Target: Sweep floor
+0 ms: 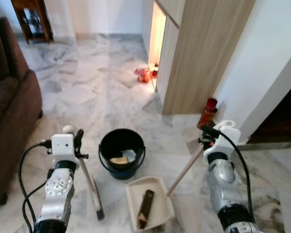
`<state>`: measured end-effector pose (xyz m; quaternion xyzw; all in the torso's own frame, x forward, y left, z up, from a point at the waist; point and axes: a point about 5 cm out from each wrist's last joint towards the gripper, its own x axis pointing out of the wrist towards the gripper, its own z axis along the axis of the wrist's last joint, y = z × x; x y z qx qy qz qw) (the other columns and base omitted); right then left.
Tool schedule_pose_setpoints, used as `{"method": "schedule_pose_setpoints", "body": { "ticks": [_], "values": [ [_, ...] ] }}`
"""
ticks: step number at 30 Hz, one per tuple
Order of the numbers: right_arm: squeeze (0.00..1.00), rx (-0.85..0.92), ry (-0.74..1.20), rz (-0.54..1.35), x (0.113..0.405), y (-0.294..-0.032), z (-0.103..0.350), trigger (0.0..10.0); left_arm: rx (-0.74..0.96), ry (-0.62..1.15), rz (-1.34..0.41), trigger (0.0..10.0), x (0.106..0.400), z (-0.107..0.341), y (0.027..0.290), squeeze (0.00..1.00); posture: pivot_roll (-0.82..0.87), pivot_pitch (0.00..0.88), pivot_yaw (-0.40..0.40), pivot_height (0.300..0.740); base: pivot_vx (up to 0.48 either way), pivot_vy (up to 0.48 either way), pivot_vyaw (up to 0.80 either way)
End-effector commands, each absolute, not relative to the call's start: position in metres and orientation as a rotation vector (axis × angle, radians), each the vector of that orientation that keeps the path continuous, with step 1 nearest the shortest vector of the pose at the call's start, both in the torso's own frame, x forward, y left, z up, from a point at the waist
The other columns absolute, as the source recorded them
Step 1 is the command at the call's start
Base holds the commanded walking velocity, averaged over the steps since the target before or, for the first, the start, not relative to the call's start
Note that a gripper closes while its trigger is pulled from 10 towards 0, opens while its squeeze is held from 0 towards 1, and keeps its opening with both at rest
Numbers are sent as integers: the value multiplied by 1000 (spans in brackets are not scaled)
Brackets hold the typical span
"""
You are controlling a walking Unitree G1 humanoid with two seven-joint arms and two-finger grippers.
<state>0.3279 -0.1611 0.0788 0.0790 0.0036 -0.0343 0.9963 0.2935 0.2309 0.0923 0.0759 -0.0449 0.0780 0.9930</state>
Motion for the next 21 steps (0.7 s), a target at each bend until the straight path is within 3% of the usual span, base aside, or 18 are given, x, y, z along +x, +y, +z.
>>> {"method": "schedule_pose_setpoints", "body": {
  "ticks": [1, 21],
  "values": [
    [0, 196, -22, -85, 330, -166, 85, 10000, 161, -136, 143, 10000, 297, 101, 226, 0, 99, 0, -43, 740, 0, 0, 0],
    [0, 179, -58, 86, 327, -167, 101, 10000, 163, -125, 138, 10000, 298, 99, 225, 0, 91, 0, -36, 740, 0, 0, 0]
  ]
}}
